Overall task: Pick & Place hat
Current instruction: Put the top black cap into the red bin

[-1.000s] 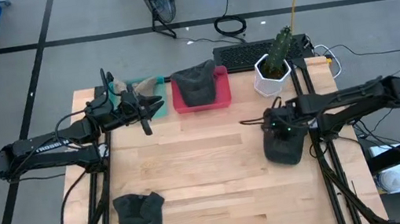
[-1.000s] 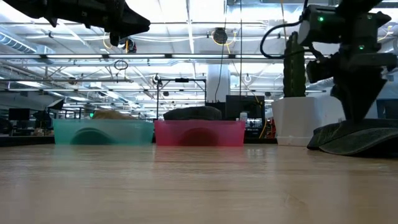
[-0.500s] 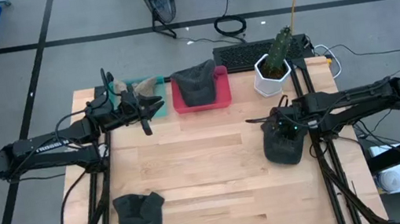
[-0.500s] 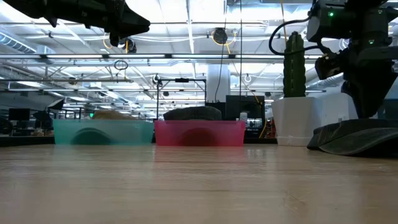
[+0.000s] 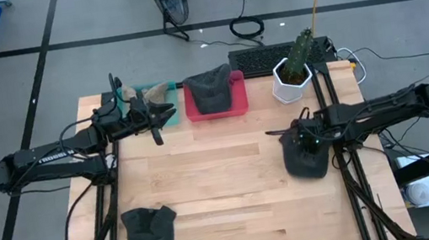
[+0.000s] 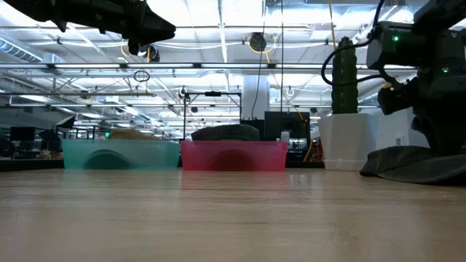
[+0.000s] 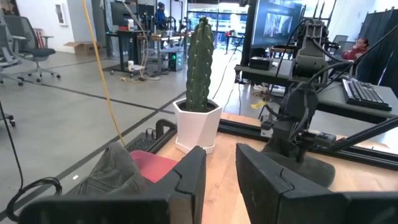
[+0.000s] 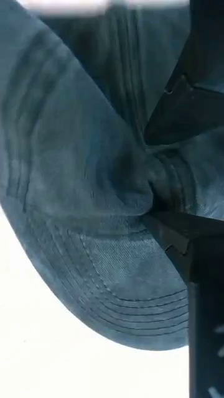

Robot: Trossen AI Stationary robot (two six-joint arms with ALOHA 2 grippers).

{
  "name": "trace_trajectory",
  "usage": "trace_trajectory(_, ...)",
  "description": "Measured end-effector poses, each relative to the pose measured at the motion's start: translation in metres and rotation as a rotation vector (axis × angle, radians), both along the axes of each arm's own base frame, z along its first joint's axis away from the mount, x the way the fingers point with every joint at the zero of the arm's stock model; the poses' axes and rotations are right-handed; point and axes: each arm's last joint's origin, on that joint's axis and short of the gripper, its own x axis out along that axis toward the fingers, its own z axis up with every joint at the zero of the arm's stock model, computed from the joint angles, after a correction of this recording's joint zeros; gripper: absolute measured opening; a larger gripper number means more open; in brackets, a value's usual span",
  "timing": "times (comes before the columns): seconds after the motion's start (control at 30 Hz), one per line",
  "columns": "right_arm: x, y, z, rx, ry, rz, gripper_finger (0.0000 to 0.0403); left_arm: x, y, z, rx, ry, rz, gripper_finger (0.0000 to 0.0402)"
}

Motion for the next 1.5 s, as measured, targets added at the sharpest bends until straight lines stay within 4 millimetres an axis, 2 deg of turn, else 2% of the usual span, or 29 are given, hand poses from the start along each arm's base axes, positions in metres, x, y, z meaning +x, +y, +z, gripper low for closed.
trace_trajectory(0.17, -0.001, 0.0, -0.004, 0.01, -0.004, -0.013, 0.0161, 0.0, 0.0, 0.0, 0.003, 0.001, 0.0, 0.0093)
trace_trajectory(0.3, 0.003, 0.0, -0.004, 0.009, -0.048, -0.011, 0.0137, 0.0, 0.0, 0.0, 0.004, 0.0, 0.0, 0.0093)
trace_trajectory(0.63, 0.021, -0.001, 0.001, -0.03, -0.246, 0.073, 0.0008, 0.0, 0.0, 0.0, 0.005, 0.0, 0.0, 0.0093)
trace_trajectory(0.87, 0.04, 0.001, 0.014, -0.089, -0.458, 0.186, 0.0007, 0.0, 0.0, 0.0, 0.01, 0.002, 0.0, 0.0093)
trace_trajectory(1.07, 0.061, 0.008, 0.047, -0.288, -0.661, 0.303, 0.0004, 0.0, 0.0, 0.0, 0.014, 0.002, 0.0, 0.0093)
trace_trajectory(1.23, 0.078, 0.005, 0.076, -0.504, -0.796, 0.32, 0.0003, 0.0, 0.0, 0.001, 0.014, -0.001, 0.0, 0.0093)
trace_trajectory(1.4, 0.108, -0.007, 0.094, -0.617, -0.851, 0.357, 0.0003, 0.0, 0.0, 0.001, 0.017, -0.009, 0.001, 0.0093)
trace_trajectory(1.5, 0.134, -0.019, 0.099, -0.685, -0.825, 0.399, 0.0003, 0.0, 0.0, 0.002, 0.018, -0.012, 0.0, 0.0093)
